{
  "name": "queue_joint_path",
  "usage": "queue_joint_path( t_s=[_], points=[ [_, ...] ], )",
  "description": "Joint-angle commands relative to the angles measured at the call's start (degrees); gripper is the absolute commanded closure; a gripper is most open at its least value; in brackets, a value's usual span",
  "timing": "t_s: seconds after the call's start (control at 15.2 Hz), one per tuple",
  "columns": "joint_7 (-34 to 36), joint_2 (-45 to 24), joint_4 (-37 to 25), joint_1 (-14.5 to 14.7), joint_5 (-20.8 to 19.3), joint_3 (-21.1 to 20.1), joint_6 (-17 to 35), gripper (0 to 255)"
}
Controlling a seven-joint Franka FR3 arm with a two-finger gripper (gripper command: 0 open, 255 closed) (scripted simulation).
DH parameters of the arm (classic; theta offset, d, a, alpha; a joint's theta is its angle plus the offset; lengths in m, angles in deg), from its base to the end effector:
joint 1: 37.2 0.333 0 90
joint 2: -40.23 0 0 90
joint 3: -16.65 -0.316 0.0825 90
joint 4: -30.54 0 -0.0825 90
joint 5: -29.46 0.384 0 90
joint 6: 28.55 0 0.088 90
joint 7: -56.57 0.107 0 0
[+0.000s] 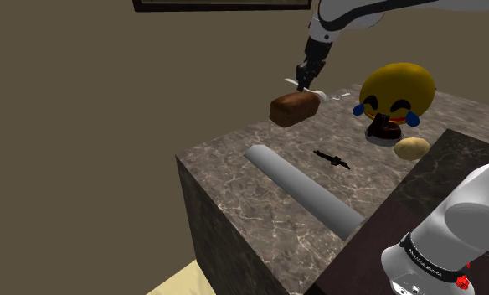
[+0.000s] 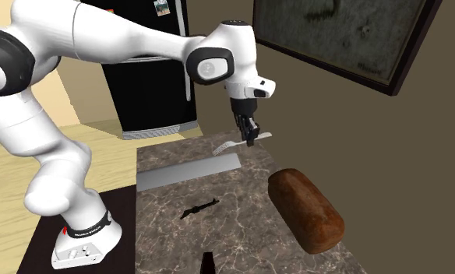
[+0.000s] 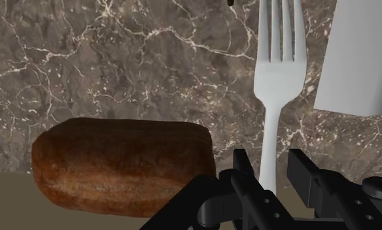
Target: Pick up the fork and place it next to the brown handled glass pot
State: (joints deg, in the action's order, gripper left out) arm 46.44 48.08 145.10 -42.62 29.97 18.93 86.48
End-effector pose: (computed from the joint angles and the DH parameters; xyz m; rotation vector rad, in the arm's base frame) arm 0.5278 -0.0717 0.5327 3.1238 0.0612 0.2277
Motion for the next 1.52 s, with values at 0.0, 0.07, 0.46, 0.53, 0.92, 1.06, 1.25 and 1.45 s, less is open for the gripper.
queue_joint_path(
  t_s=[0.0, 0.07, 0.46, 0.53, 0.92, 1.06, 1.25, 1.45],
  points=[
    [-3.2, 0.6, 0.6, -1.3, 0.2, 1.7, 0.0, 255],
    [-4.6, 0.7, 0.7, -1.8, 0.3, 2.6, -0.1, 255],
    [-13.2, 0.1, -0.2, -5.3, 0.9, 7.5, -0.5, 255],
    [-14.7, -0.2, -0.5, -5.9, 1.0, 8.3, -0.7, 255],
    [-23.6, -3.2, -4.1, -9.4, 2.4, 13.2, -1.7, 255],
    [-27.3, -5.1, -6.4, -11.0, 3.3, 15.2, -2.3, 255],
    [-27.6, -5.4, -4.3, -11.0, 3.5, 15.2, -0.1, 255],
    [-27.8, -5.7, -2.4, -11.0, 3.7, 15.2, 2.2, 255]
  ],
)
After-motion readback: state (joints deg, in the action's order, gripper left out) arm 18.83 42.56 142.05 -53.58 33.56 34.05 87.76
